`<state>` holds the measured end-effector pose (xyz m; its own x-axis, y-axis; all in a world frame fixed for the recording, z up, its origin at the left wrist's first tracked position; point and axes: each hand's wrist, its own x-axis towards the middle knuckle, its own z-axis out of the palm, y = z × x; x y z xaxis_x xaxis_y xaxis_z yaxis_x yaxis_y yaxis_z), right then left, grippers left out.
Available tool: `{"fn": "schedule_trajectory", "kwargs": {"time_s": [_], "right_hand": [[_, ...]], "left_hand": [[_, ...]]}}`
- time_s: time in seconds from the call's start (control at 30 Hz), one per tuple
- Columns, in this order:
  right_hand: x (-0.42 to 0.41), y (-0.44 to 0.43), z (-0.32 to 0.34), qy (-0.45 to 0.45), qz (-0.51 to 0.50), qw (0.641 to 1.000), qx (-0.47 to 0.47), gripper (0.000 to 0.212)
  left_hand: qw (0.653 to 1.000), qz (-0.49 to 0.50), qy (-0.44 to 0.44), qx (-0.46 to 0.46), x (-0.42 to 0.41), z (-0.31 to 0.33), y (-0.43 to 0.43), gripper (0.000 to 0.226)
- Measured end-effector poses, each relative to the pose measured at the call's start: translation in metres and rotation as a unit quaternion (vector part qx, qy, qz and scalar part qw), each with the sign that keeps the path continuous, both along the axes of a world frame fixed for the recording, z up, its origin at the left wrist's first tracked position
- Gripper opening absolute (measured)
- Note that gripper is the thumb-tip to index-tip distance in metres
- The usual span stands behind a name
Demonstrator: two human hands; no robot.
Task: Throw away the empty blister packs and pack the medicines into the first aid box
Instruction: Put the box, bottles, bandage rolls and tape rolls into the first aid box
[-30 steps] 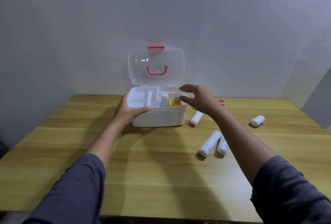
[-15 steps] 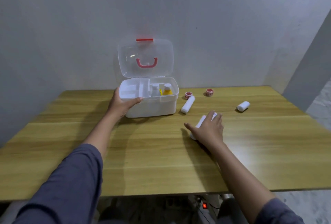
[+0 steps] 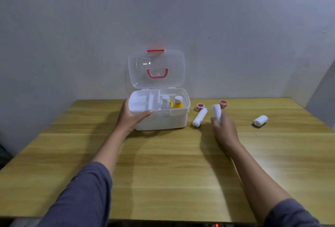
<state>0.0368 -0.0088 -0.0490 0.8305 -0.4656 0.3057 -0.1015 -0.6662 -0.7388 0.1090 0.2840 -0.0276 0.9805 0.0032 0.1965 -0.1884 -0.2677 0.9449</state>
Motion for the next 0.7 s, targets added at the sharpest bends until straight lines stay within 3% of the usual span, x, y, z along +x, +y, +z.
{"fn": "schedule_trajectory", "kwargs": {"time_s": [0.13, 0.33, 0.47, 0.57, 0.7], "right_hand": [[0.019, 0.011, 0.035, -0.13, 0.041, 0.978, 0.16, 0.007], [0.065, 0.033, 0.087, -0.223, 0.175, 0.907, 0.311, 0.015], [0.092, 0.045, 0.09, -0.219, 0.227, 0.875, 0.368, 0.02], [0.105, 0.052, 0.077, -0.184, 0.233, 0.885, 0.359, 0.025], [0.113, 0.055, 0.06, -0.139, 0.233, 0.891, 0.365, 0.033]], "left_hand": [[1.0, 0.006, -0.014, 0.001, 0.0, -0.001, -0.002, 0.101], [0.999, 0.019, -0.043, -0.014, -0.003, -0.006, -0.007, 0.095], [0.998, 0.017, -0.054, -0.03, -0.006, -0.006, -0.01, 0.086], [0.998, 0.017, -0.059, -0.032, -0.006, -0.007, -0.011, 0.077], [0.997, 0.023, -0.066, -0.019, -0.003, -0.01, -0.01, 0.086]]}}
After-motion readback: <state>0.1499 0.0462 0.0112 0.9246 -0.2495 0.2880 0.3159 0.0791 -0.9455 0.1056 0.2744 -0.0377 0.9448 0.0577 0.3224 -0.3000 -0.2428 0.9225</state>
